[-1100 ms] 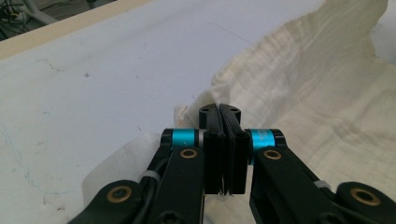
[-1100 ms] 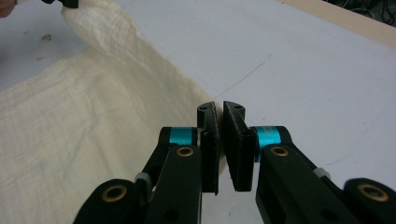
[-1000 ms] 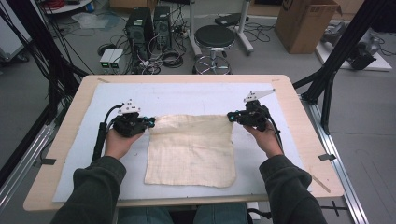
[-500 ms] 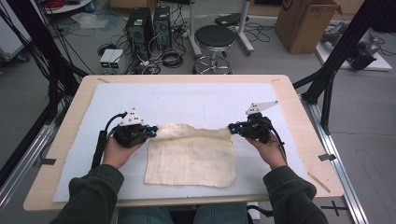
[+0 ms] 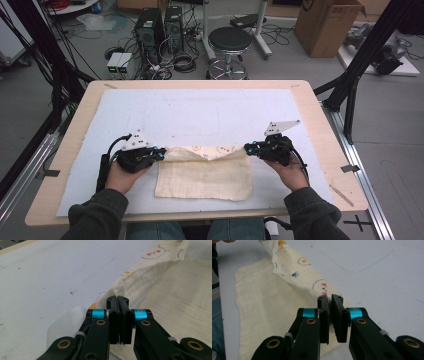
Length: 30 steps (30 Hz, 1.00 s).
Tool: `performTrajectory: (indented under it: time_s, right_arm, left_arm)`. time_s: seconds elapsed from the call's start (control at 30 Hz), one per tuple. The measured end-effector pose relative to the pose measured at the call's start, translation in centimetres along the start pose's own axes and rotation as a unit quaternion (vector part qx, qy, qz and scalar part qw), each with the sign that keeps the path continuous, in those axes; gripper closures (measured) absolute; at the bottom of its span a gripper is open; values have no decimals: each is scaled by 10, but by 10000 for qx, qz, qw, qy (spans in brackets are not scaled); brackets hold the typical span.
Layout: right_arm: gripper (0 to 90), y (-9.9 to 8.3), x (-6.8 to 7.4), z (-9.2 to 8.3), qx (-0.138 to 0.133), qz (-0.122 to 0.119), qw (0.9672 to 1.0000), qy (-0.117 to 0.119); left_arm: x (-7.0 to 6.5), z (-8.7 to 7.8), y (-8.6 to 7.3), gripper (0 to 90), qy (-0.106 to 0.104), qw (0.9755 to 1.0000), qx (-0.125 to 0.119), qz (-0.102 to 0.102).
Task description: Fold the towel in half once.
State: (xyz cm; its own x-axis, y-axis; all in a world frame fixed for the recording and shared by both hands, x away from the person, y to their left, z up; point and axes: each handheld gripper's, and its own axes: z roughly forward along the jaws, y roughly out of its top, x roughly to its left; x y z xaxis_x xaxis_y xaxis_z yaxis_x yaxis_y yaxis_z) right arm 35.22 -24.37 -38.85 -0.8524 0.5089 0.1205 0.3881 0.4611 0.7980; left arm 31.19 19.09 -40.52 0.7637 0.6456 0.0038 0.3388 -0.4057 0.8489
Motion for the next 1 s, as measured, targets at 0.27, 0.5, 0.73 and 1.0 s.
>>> performTrajectory:
  time_s: [0.27, 0.5, 0.73, 1.0]
  right_arm:
    - [849, -7, 20, -2, 39, -186, 9998, 64]
    - [848, -18, 32, -5, 129, -224, 9997, 54]
    - [848, -27, 43, -6, 196, -262, 9994, 125]
    - [848, -34, 55, -6, 232, -322, 9990, 211]
  left_arm:
    - [-14, -11, -11, 876, -52, 9998, -126, 166]
    - [-23, -15, -23, 876, -110, 9996, -101, 229]
    - [-31, -20, -31, 876, -139, 9994, -17, 317]
    - [-40, -24, -39, 876, -155, 9991, 53, 400]
